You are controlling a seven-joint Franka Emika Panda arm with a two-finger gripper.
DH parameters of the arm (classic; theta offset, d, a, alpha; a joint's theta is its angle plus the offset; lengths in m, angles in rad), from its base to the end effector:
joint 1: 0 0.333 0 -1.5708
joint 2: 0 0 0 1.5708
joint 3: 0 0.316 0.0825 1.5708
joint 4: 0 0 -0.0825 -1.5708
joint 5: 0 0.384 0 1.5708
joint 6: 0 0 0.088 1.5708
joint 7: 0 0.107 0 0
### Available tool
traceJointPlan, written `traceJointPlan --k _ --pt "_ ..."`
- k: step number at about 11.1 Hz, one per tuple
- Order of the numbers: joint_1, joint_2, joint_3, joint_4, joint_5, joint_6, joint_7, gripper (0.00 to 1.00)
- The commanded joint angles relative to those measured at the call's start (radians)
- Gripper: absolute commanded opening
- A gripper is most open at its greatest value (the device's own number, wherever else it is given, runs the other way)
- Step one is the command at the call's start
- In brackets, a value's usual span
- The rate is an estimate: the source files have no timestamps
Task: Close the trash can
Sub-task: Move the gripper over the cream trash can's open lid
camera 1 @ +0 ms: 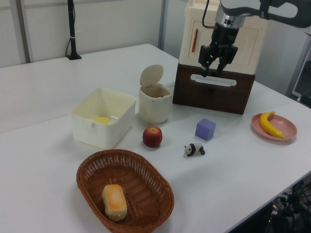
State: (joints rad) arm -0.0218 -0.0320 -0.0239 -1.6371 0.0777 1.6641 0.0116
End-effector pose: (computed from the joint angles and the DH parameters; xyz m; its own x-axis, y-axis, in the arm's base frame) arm 0.5529 -0.0179 0.6194 0.9963 -0.0644 0.0578 -0.0598 -0.9951 -0.0790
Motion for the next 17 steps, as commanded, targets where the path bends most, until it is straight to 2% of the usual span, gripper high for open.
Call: traceJointPlan --k 1,8,11,13,15,17 --pt "0.000 -0.009 -0.007 -0.004 0.027 -0.018 -0.036 0.00" --pt "0.040 -0.022 -0.005 0.003 0.039 0.000 -0.021 0.00" --pt "0.028 0.007 -0.005 0.042 0.059 0.229 -0.036 0.00" --pt "0.008 0.117 -0.005 0.075 0.045 0.424 -0.041 0.00" --pt "-0.007 0.268 -0.001 0.198 0.028 0.512 -0.041 0.00" --pt "-0.014 0.374 0.002 0.284 0.028 0.625 -0.042 0.00"
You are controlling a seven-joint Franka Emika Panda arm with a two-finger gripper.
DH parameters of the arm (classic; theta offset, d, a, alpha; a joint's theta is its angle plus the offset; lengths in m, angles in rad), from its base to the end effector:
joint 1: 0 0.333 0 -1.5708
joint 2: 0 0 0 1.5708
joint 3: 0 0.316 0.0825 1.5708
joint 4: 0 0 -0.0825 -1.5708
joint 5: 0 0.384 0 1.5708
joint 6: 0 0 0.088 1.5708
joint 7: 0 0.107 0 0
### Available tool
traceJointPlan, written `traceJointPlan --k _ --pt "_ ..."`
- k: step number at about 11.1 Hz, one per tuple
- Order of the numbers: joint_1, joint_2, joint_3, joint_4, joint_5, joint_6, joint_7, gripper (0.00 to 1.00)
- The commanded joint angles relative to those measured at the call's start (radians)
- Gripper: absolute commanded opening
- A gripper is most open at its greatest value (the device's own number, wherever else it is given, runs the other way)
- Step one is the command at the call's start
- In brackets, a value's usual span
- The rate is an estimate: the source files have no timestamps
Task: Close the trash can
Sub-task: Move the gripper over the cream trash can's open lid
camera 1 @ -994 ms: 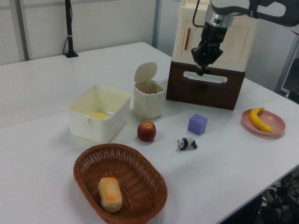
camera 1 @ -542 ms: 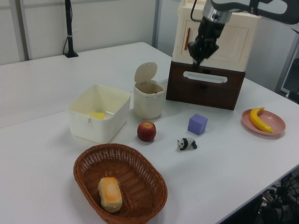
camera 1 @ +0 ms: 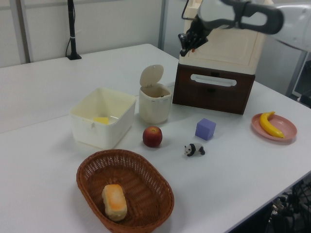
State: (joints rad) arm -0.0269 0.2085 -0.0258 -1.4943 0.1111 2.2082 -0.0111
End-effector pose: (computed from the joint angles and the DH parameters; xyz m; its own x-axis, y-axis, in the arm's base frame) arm 0.6658 -0.0296 0.6055 0.8707 -0.0979 0.4821 -0.0567 -0.9934 -0.0993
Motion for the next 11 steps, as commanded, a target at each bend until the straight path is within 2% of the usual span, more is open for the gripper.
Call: traceJointPlan --k 1,4,6,11 --pt "-0.008 0.164 0.003 0.153 -0.005 0.147 -0.021 0.00" --pt "-0.007 0.205 0.006 0.155 -0.005 0.318 -0.064 0.00" --pt "0.010 0.268 0.004 0.172 -0.007 0.471 -0.061 0.00" --pt "0.039 0.338 0.000 0.192 -0.021 0.518 -0.059 0.00"
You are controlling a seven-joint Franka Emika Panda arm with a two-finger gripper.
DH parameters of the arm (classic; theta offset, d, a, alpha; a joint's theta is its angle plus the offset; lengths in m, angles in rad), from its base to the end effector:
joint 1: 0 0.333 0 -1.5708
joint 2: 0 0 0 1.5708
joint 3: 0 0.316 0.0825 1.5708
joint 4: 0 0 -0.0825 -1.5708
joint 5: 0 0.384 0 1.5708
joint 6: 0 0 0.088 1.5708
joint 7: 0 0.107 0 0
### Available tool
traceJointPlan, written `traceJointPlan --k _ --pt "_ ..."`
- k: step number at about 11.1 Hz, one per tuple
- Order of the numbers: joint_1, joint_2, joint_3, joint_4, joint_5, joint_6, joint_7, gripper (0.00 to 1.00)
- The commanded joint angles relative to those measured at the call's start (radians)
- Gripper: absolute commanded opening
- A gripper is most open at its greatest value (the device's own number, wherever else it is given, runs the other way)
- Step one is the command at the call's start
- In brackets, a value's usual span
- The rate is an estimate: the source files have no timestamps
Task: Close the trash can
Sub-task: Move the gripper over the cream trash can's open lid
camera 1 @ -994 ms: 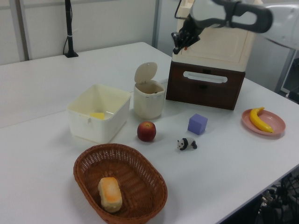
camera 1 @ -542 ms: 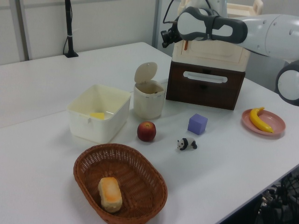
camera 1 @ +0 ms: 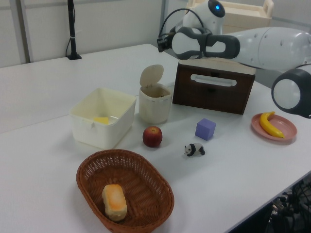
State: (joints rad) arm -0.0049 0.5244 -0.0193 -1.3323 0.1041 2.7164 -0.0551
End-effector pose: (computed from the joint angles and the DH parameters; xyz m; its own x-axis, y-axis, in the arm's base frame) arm 0.7595 -0.0182 0.5328 0.6510 -0.0465 0.7577 -0.0150 -0.9987 -0.0484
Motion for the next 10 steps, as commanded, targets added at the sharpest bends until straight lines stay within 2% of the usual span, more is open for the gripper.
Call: traceJointPlan --k 1,10 --pt "0.019 0.022 -0.007 0.030 -0.014 0.009 -0.015 0.00" --pt "0.029 0.032 -0.002 0.002 -0.075 0.009 -0.011 0.00"
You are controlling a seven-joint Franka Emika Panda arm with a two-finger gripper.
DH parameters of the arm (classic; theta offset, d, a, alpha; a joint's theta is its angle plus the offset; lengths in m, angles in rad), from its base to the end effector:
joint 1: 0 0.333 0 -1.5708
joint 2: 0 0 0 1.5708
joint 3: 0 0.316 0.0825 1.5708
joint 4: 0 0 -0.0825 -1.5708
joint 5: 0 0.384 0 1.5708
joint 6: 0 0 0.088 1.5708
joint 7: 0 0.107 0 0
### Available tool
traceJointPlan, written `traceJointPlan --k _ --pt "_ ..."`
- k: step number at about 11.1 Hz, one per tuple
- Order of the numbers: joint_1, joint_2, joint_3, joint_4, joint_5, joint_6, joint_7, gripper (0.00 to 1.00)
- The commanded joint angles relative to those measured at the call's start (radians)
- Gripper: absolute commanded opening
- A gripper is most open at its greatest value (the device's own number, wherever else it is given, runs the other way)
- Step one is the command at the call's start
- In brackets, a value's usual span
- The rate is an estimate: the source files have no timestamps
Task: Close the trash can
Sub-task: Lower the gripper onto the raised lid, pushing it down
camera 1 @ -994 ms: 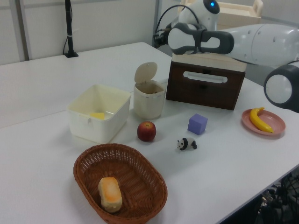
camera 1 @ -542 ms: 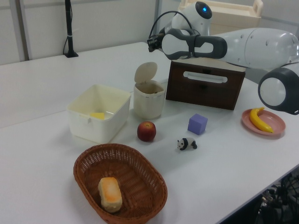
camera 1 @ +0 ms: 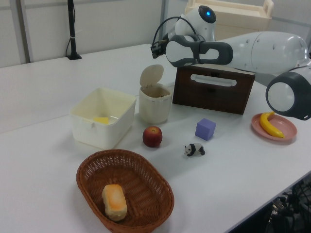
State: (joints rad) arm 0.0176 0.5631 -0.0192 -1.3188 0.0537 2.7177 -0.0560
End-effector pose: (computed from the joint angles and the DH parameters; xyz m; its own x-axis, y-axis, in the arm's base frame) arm 0.7676 0.0009 0.5107 0.6700 0.0156 0.7422 0.0225 -0.9997 0.0007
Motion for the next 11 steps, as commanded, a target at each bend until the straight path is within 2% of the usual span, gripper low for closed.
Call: traceJointPlan --k 1,6,11 --pt "0.007 -0.006 -0.002 -0.014 -0.029 0.008 -0.010 0.00" --pt "0.007 -0.026 0.007 -0.098 -0.049 0.008 -0.010 0.00" --pt "0.007 -0.126 0.021 -0.243 -0.069 0.008 -0.018 0.00"
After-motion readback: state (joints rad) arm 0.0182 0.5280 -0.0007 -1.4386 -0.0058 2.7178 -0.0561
